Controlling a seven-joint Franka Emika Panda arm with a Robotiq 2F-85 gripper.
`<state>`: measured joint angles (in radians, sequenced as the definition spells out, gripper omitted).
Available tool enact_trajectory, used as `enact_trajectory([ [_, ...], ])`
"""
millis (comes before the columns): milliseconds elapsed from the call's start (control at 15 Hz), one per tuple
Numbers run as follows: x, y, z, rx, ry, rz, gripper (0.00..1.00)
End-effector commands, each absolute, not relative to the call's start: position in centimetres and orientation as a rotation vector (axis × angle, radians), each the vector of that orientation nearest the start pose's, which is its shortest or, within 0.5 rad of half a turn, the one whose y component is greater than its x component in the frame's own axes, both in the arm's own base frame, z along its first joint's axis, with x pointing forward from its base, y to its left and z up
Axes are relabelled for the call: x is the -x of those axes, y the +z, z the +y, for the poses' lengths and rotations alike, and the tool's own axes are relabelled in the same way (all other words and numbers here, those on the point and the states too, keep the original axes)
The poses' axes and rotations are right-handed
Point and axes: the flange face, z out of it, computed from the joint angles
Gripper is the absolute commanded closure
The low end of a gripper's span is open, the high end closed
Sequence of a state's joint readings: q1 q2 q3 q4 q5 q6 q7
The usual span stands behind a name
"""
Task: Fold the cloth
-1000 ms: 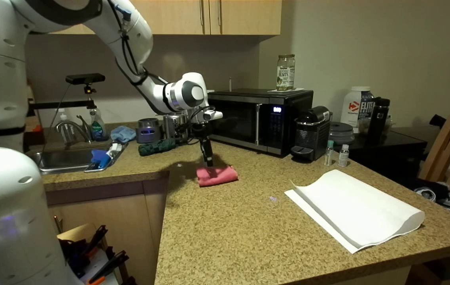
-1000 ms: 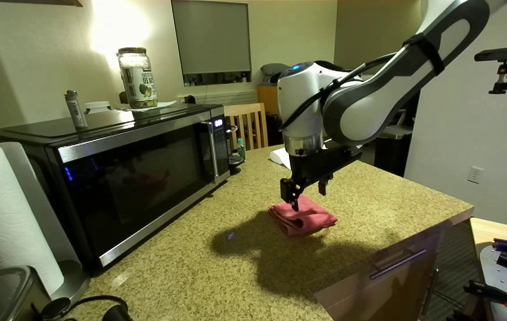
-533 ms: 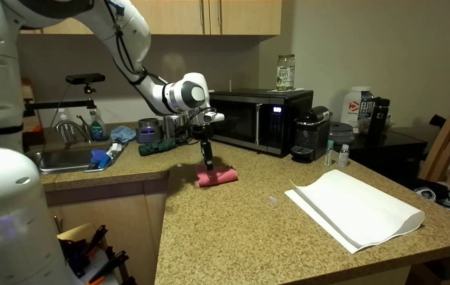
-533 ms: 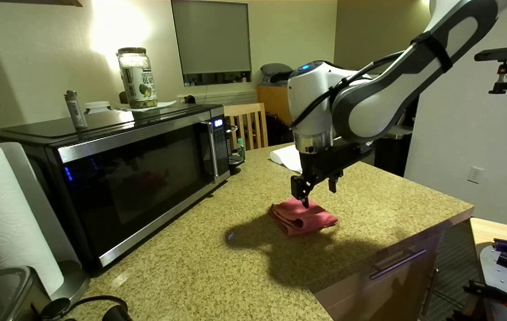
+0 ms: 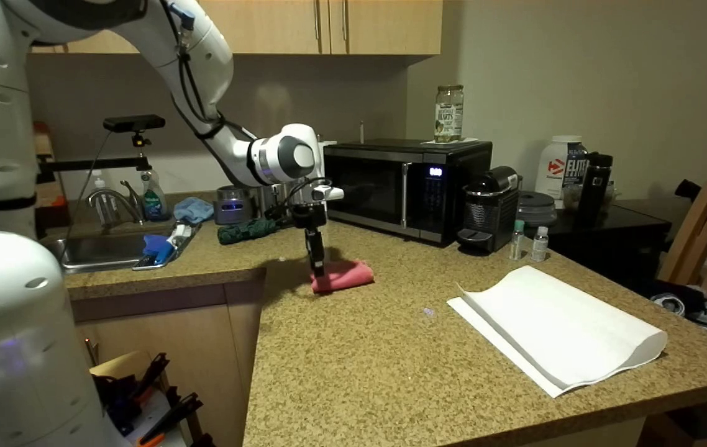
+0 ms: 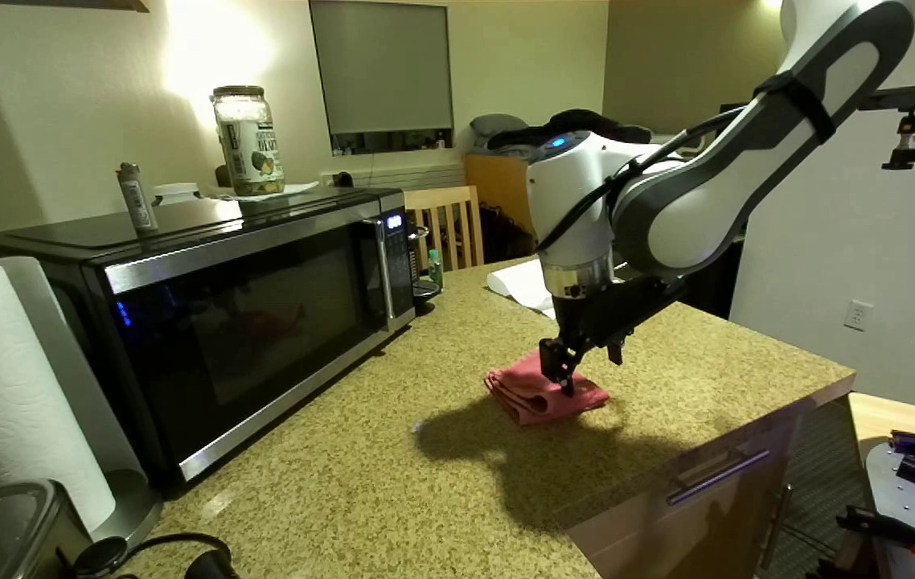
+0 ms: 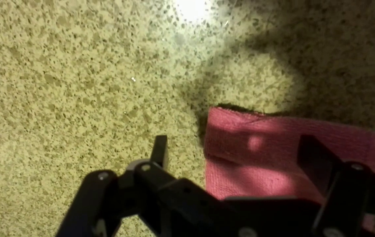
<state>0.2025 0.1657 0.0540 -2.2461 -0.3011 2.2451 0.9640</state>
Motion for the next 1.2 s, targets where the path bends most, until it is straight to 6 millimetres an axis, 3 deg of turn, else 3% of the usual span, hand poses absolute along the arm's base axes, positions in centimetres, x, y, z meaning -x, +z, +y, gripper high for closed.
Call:
enact_trajectory([
  [0, -49.7, 27.7, 13.1, 3.314, 0.015, 0.784, 0.00],
  [467, -49.5, 27.3, 14.1, 3.362, -0.032, 0.650, 0.00],
  [1133, -50.9, 25.8, 14.5, 3.404, -0.135, 0.504, 0.00],
])
